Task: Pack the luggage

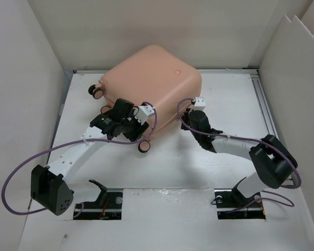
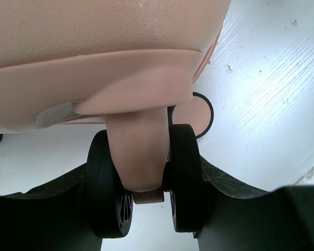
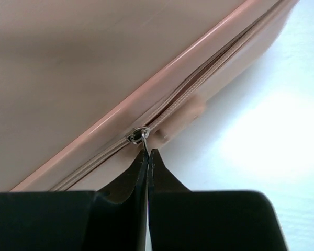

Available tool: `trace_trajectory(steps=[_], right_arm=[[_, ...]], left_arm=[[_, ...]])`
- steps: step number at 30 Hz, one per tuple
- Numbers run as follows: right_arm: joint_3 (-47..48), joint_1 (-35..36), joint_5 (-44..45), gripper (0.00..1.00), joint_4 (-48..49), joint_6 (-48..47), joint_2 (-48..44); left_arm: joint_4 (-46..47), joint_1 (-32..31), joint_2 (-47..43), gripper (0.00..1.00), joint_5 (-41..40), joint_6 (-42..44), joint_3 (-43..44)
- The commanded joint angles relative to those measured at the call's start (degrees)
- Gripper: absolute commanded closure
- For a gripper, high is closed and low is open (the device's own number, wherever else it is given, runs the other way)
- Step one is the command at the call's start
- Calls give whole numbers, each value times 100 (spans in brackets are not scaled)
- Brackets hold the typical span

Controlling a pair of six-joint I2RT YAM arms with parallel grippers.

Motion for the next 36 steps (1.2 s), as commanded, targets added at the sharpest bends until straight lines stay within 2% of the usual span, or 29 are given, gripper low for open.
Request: trace_trajectory(steps=[1, 8, 15, 16, 17, 19, 23, 24, 28, 29, 32, 33, 34, 36], right_arm=[[260, -927, 475, 100, 255, -630, 99], [945, -2202, -192, 100, 308, -1051, 539], [1920, -2932, -877, 100, 308, -1517, 1119], [2183, -3012, -1122, 100, 308, -1857, 1311], [2342, -3074, -1734, 100, 377, -2078, 1435], [2902, -3162, -2370, 100, 378, -2587, 1864], [3720, -3583, -4091, 100, 448, -2967, 2619], [3897, -3671, -5070, 100, 509, -2968, 2788], [4671, -3795, -7051, 100, 502, -3029, 3439], [4742, -3725, -7223, 100, 449, -3029, 3492], [4559, -3427, -7251, 100, 395, -3222, 3493], [4376, -3356, -7199, 100, 395, -3362, 3423], [4313, -3286, -7198, 100, 395, -3363, 3422], [4260, -3154, -7198, 100, 395, -3363, 3492]], left_arm=[[-1051, 18, -554, 100, -2, 489, -44], [-1605, 70, -1275, 100, -107, 832, -448], [-1658, 141, -1381, 100, 77, 841, -659], [-1658, 141, -1381, 100, 78, 841, -659], [-1719, 141, -1381, 100, 25, 841, -659], [-1772, 141, -1433, 100, -45, 981, -712], [-1834, 141, -1548, 100, -98, 1035, -774], [-1834, 141, -1548, 100, -98, 1035, -774], [-1834, 141, -1600, 100, 16, 1035, -774], [-1704, 141, -1601, 97, 16, 965, -721], [-1650, 342, -1601, 48, 427, 763, -178], [-1650, 456, -1601, 35, 681, 762, 76], [-1650, 596, -1601, 21, 1267, 684, 357], [-1545, 1052, -1426, 12, 1719, 499, 1245]])
